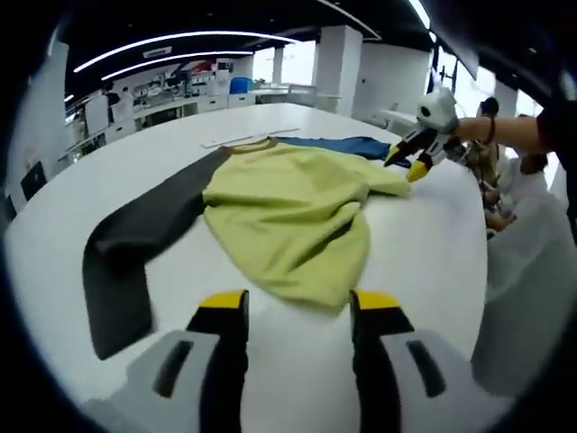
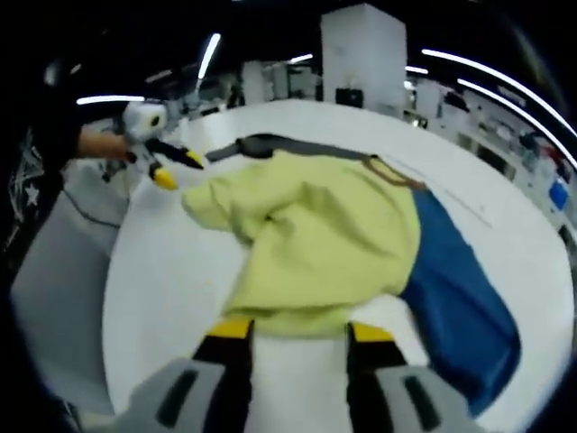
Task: Fold the garment on the visible template until the final outline fits inside the template.
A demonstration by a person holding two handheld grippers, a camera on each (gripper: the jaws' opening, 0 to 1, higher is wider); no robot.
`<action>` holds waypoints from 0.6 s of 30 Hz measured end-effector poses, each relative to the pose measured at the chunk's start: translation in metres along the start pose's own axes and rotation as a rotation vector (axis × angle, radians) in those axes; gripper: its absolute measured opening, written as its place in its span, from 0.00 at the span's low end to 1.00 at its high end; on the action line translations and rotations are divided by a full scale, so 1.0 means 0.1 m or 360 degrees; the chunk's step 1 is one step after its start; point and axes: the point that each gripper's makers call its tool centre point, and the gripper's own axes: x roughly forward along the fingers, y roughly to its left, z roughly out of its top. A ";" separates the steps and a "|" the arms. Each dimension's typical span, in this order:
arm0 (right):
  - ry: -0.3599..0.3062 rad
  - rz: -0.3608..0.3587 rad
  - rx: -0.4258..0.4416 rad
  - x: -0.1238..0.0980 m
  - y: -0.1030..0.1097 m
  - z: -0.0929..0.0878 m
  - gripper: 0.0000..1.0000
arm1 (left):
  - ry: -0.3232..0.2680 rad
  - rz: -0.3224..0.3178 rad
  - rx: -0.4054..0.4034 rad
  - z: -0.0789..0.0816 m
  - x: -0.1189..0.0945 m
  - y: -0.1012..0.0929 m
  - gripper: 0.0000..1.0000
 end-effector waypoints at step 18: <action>0.0161 0.0077 -0.0278 0.08 -0.01 -0.05 0.26 | 0.0042 -0.0012 -0.0125 -0.09 0.17 -0.10 0.25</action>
